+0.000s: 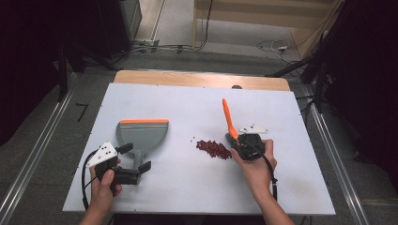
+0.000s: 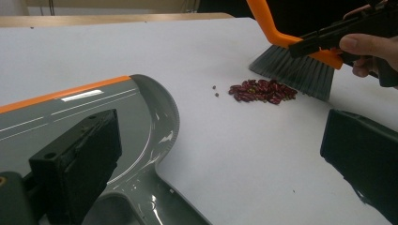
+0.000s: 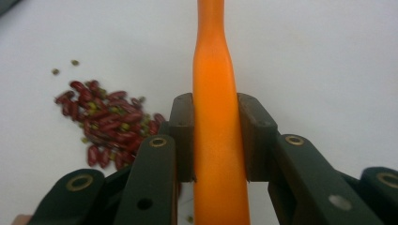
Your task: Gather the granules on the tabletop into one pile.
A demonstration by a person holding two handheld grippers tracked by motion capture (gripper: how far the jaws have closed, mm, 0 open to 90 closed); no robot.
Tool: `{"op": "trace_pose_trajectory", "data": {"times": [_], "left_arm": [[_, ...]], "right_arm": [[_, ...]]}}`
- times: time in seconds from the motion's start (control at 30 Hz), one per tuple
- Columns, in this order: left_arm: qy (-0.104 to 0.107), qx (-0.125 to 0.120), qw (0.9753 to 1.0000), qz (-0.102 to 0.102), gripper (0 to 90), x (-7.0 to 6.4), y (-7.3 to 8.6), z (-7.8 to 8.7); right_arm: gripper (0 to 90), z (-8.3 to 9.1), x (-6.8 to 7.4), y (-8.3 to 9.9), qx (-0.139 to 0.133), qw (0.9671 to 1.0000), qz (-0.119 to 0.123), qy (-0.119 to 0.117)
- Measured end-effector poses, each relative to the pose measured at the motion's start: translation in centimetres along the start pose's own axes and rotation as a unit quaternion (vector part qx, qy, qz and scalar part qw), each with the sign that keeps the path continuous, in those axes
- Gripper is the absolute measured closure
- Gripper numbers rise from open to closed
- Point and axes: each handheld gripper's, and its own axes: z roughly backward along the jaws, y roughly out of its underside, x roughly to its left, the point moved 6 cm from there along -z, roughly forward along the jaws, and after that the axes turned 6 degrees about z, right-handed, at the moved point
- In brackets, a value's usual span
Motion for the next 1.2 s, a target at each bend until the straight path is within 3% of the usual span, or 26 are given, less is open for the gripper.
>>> {"op": "trace_pose_trajectory", "data": {"times": [0.17, 0.37, 0.47, 0.63, 0.77, 0.97, 1.13, 1.2], "left_arm": [[0.000, -0.003, 1.0000, 0.002, 0.0, 0.2, 0.0, 0.2], [-0.001, -0.006, 1.0000, 0.004, 0.0, 0.4, -0.1, 0.4], [-0.001, -0.007, 1.0000, 0.004, 0.0, 0.3, -0.2, 0.4], [-0.001, -0.006, 1.0000, 0.004, 0.0, 0.3, -0.1, 0.4], [0.000, -0.004, 1.0000, 0.001, 0.0, 0.1, -0.1, 0.2], [-0.001, -0.001, 1.0000, -0.001, 0.0, 0.1, 0.0, 0.1], [0.000, -0.002, 1.0000, 0.002, 0.0, 0.3, 0.0, 0.2], [0.000, -0.003, 1.0000, 0.003, 0.0, 0.3, 0.0, 0.2]], "right_arm": [[69.0, -0.1, 0.7, -1.1, -0.010, 0.9993, -0.024, -0.027], [68.9, 1.2, 0.6, -2.7, -0.031, 0.9994, -0.001, -0.012], [68.9, 1.8, 0.6, -2.8, -0.034, 0.9990, 0.006, -0.028], [69.0, 1.2, -0.5, -1.3, -0.011, 0.9997, 0.006, 0.019], [69.0, 0.1, 0.0, -0.1, 0.005, 1.0000, 0.003, 0.007], [69.0, -0.5, 1.9, -0.9, -0.002, 0.9999, 0.016, -0.002], [68.9, -0.4, 1.8, -1.6, -0.009, 0.9997, 0.022, -0.004], [68.9, 0.0, 1.7, -2.3, -0.026, 0.9986, 0.044, -0.014]]}}
